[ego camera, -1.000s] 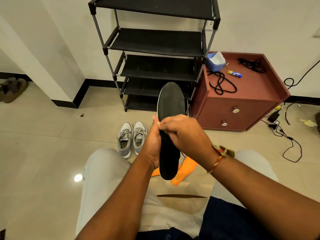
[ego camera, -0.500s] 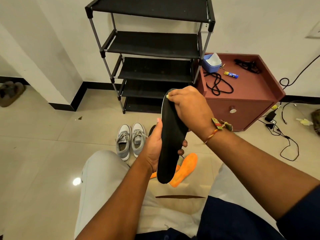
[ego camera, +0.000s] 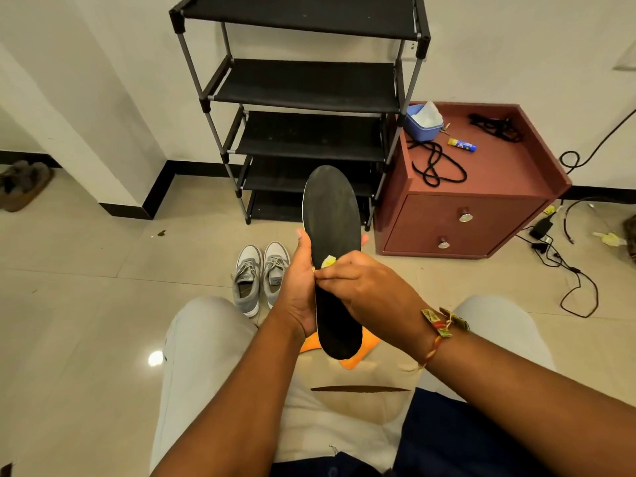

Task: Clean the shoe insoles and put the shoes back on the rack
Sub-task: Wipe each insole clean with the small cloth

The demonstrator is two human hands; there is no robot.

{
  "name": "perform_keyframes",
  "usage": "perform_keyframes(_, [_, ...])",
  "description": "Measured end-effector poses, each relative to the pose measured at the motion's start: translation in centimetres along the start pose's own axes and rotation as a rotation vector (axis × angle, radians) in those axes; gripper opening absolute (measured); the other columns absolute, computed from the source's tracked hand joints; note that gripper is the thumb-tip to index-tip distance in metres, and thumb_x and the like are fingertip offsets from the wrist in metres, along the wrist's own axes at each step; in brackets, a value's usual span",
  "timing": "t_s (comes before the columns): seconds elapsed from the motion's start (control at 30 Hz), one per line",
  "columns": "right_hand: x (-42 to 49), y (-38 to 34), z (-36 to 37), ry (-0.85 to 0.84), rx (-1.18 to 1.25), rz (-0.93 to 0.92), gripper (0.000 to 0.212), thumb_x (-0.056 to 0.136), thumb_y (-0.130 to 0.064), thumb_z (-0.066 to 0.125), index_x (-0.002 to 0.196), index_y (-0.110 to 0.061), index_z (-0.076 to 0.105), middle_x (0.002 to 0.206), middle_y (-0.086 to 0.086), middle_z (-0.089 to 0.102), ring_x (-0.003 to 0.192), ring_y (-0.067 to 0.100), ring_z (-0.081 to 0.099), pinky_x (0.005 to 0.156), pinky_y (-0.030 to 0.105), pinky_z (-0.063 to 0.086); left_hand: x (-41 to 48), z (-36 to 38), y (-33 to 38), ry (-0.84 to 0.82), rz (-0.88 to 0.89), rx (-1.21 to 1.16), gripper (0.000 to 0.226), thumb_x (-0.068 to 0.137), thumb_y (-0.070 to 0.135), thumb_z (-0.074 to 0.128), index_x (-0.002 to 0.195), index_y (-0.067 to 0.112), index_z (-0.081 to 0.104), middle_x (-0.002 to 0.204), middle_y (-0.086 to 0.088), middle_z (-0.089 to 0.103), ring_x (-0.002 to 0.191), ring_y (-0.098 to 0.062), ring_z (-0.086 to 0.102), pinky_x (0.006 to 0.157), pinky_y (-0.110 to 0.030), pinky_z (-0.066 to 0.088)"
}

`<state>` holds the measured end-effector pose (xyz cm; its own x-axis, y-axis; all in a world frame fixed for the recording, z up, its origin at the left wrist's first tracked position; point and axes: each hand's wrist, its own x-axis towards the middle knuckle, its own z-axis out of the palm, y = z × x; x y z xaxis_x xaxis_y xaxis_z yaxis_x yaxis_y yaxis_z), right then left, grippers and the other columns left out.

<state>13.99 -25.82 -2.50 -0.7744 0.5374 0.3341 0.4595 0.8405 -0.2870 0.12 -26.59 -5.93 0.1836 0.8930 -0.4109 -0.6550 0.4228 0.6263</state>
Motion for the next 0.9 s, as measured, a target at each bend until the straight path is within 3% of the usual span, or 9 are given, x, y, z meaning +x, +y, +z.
perform_keyframes(0.1, [1.1, 2.2, -1.1, -0.029, -0.227, -0.035, 0.029, 0.074, -0.007, 0.079, 0.103, -0.004, 0.074, 0.104, 0.008, 0.072, 0.096, 0.027, 0.066, 0.086, 0.034, 0.054, -0.4, 1.0, 0.2, 0.018, 0.011, -0.029, 0.083, 0.094, 0.077, 0.031, 0.130, 0.013, 0.069, 0.130, -0.015, 0.066, 0.117, -0.030, 0.065, 0.102, -0.043, 0.048])
perform_keyframes(0.17, [2.1, 4.2, -2.3, 0.008, -0.316, 0.000, 0.027, 0.077, -0.010, 0.076, 0.104, -0.004, 0.073, 0.106, 0.008, 0.071, 0.099, 0.028, 0.065, 0.091, 0.034, 0.048, -0.4, 1.4, 0.0, -0.027, -0.003, -0.028, 0.083, 0.094, 0.078, 0.028, 0.126, 0.014, 0.070, 0.109, -0.016, 0.070, 0.091, -0.027, 0.067, 0.074, -0.039, 0.052])
perform_keyframes(0.23, [3.2, 5.8, -3.6, 0.130, -0.364, 0.052, 0.020, 0.082, -0.006, 0.072, 0.101, -0.004, 0.074, 0.102, 0.009, 0.072, 0.098, 0.027, 0.066, 0.095, 0.029, 0.039, -0.7, 1.6, 0.1, -0.066, -0.033, -0.014, 0.090, 0.093, 0.079, 0.027, 0.132, 0.007, 0.064, 0.108, -0.018, 0.067, 0.083, -0.026, 0.065, 0.064, -0.035, 0.049])
perform_keyframes(0.37, [4.7, 7.4, -5.4, 0.269, -0.325, 0.128, 0.019, 0.078, 0.001, 0.078, 0.096, -0.005, 0.076, 0.096, 0.009, 0.074, 0.092, 0.027, 0.068, 0.090, 0.027, 0.046, -0.9, 1.5, -0.1, -0.144, -0.076, 0.029, 0.097, 0.091, 0.081, 0.024, 0.137, 0.004, 0.060, 0.121, -0.018, 0.062, 0.083, -0.025, 0.060, 0.066, -0.036, 0.045])
perform_keyframes(0.57, [2.7, 4.4, -4.3, 0.159, -0.275, -0.007, 0.027, 0.063, 0.000, 0.086, 0.087, -0.006, 0.079, 0.091, 0.006, 0.076, 0.087, 0.025, 0.071, 0.089, 0.027, 0.043, -0.7, 1.5, 0.1, -0.087, -0.059, -0.008, 0.088, 0.094, 0.078, 0.024, 0.128, 0.009, 0.067, 0.110, -0.018, 0.067, 0.085, -0.026, 0.063, 0.066, -0.036, 0.046])
perform_keyframes(0.63, [1.4, 2.9, -3.2, 0.065, -0.217, -0.056, 0.035, 0.054, 0.000, 0.090, 0.086, -0.009, 0.079, 0.089, 0.003, 0.076, 0.084, 0.024, 0.070, 0.082, 0.029, 0.050, -0.7, 1.5, 0.3, -0.061, -0.035, -0.041, 0.083, 0.095, 0.077, 0.026, 0.124, 0.014, 0.072, 0.115, -0.017, 0.067, 0.096, -0.028, 0.066, 0.079, -0.040, 0.048])
perform_keyframes(0.7, [-0.1, 1.5, -1.7, -0.041, -0.157, -0.084, 0.034, 0.063, -0.002, 0.088, 0.094, -0.010, 0.078, 0.096, 0.003, 0.074, 0.090, 0.024, 0.068, 0.080, 0.031, 0.055, -0.6, 1.3, 0.4, -0.027, -0.036, -0.041, 0.084, 0.095, 0.077, 0.028, 0.130, 0.011, 0.068, 0.132, -0.017, 0.065, 0.120, -0.031, 0.063, 0.105, -0.043, 0.046])
perform_keyframes(0.77, [-1.1, 1.4, -1.1, -0.071, -0.137, -0.065, 0.034, 0.072, -0.004, 0.083, 0.105, -0.008, 0.075, 0.106, 0.006, 0.072, 0.100, 0.026, 0.065, 0.082, 0.033, 0.057, -0.6, 1.3, 0.3, -0.017, -0.049, -0.028, 0.085, 0.095, 0.076, 0.029, 0.134, 0.009, 0.065, 0.139, -0.017, 0.061, 0.130, -0.032, 0.057, 0.115, -0.043, 0.039])
perform_keyframes(0.9, [1.4, 4.2, -3.0, 0.086, -0.199, -0.033, 0.022, 0.082, -0.017, 0.066, 0.100, -0.006, 0.074, 0.105, 0.007, 0.072, 0.098, 0.026, 0.065, 0.092, 0.032, 0.044, -1.0, 2.2, -0.1, -0.097, -0.060, -0.003, 0.080, 0.097, 0.075, 0.032, 0.132, 0.010, 0.063, 0.115, -0.018, 0.059, 0.095, -0.031, 0.058, 0.078, -0.042, 0.045])
